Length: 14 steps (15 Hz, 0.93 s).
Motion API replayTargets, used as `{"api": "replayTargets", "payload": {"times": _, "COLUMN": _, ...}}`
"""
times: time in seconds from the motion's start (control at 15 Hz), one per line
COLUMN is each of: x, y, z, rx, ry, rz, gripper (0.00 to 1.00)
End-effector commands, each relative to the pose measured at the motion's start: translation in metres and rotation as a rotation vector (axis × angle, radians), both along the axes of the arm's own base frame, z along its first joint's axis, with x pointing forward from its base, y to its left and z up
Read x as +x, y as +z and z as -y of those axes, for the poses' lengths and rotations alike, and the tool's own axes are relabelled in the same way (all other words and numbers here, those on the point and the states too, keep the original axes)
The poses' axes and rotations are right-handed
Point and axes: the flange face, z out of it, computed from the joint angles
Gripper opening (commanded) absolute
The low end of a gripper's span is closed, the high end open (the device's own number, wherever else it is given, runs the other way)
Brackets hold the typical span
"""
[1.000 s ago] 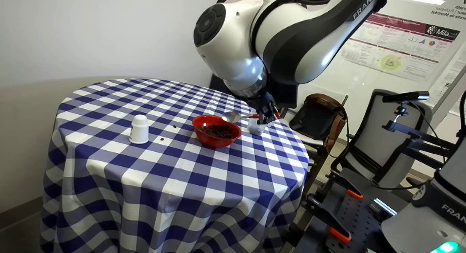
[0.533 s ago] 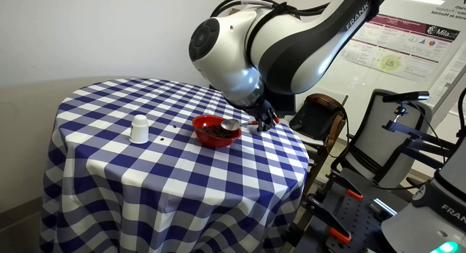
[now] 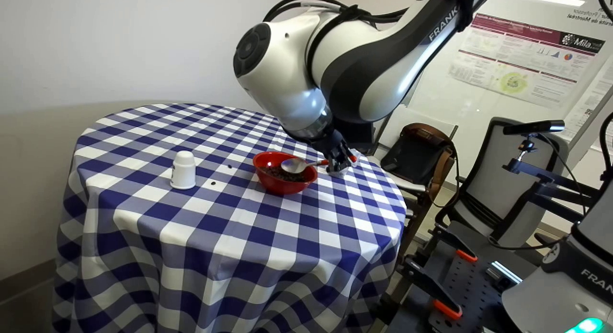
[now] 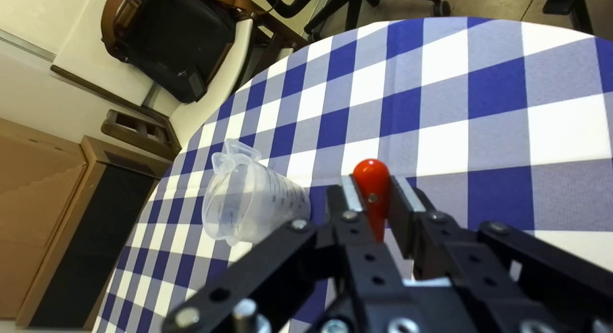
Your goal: Use the spoon to scoop some of the contents in the red bowl into the clear jug
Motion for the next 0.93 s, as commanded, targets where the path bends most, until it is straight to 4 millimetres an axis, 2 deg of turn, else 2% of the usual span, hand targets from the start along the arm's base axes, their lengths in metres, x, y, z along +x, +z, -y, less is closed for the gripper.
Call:
{"api": "replayTargets", "payload": {"times": 0.0, "x": 0.021, "y": -0.006, "z": -0.003, "rx": 0.001, "ry": -0.017, "rz": -0.045, "gripper": 0.10}}
{"api": "replayTargets", "payload": {"times": 0.2, "x": 0.027, "y": -0.013, "z": -0.003, "rx": -0.004, "ry": -0.015, "rz": -0.061, "gripper": 0.10}}
{"api": "replayTargets", "payload": {"times": 0.53, "x": 0.026, "y": -0.026, "z": -0.006, "rx": 0.000, "ry": -0.017, "rz": -0.089, "gripper": 0.10}}
{"api": "replayTargets", "payload": {"times": 0.87, "x": 0.026, "y": -0.025, "z": -0.006, "rx": 0.053, "ry": -0.075, "rz": -0.105, "gripper": 0.10}}
